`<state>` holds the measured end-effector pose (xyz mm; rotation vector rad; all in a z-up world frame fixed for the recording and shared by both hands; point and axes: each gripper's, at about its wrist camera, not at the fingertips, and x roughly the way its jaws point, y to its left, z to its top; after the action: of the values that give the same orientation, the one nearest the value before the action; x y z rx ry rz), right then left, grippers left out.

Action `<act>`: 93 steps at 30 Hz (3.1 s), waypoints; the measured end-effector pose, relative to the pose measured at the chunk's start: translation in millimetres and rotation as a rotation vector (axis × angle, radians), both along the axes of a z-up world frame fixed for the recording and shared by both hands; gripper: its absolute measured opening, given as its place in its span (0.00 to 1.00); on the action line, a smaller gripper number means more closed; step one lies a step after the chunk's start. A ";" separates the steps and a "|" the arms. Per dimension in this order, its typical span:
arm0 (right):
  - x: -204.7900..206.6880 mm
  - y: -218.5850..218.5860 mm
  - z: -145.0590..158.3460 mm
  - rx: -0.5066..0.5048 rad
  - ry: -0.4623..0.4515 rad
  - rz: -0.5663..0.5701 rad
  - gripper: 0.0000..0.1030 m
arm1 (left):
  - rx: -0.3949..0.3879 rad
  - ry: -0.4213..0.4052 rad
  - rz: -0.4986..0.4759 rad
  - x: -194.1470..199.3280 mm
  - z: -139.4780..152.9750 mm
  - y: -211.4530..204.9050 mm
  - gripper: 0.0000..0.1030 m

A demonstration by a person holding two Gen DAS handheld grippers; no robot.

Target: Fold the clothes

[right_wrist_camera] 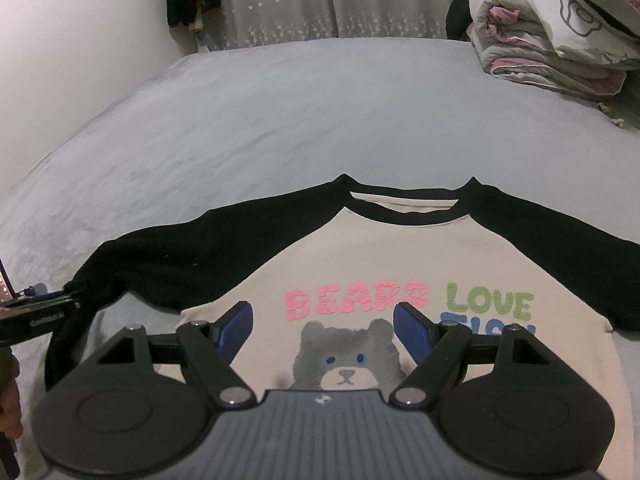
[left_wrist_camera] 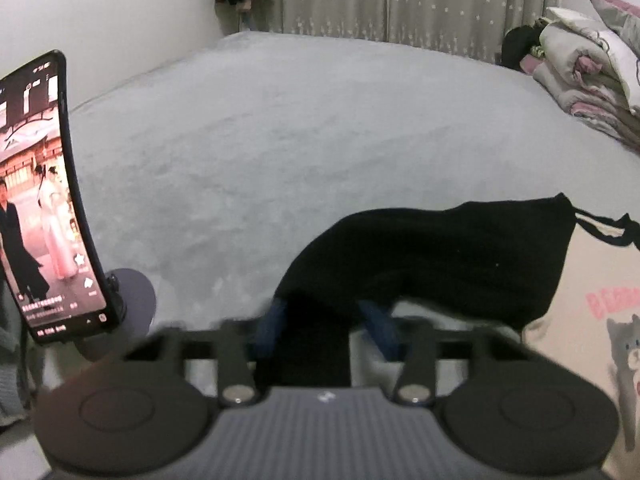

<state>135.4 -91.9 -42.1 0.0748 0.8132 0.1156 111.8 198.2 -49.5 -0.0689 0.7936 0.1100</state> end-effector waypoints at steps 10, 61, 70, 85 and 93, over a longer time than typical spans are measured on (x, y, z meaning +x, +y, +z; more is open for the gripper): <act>0.0 -0.8 -0.1 0.079 0.007 0.030 0.76 | -0.312 -0.122 -0.409 -24.1 16.5 -24.5 0.05; 17.6 29.0 -50.0 0.538 0.222 0.200 0.14 | -0.165 -0.057 -0.626 -75.6 3.8 -43.3 0.23; 19.1 35.0 -52.2 0.381 0.207 0.164 0.08 | -0.152 -0.081 -0.491 -95.7 25.4 18.7 0.51; 18.7 32.1 -47.0 0.335 0.204 0.150 0.07 | -0.277 0.015 -0.572 -104.0 11.1 39.0 0.66; 14.3 28.7 -40.4 0.407 0.206 0.152 0.21 | -0.263 0.058 -0.643 -106.6 2.3 15.7 0.48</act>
<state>149.7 -63.3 -82.4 0.4139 0.9913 0.4220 5.1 213.9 -47.2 -0.0559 0.8514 -0.6042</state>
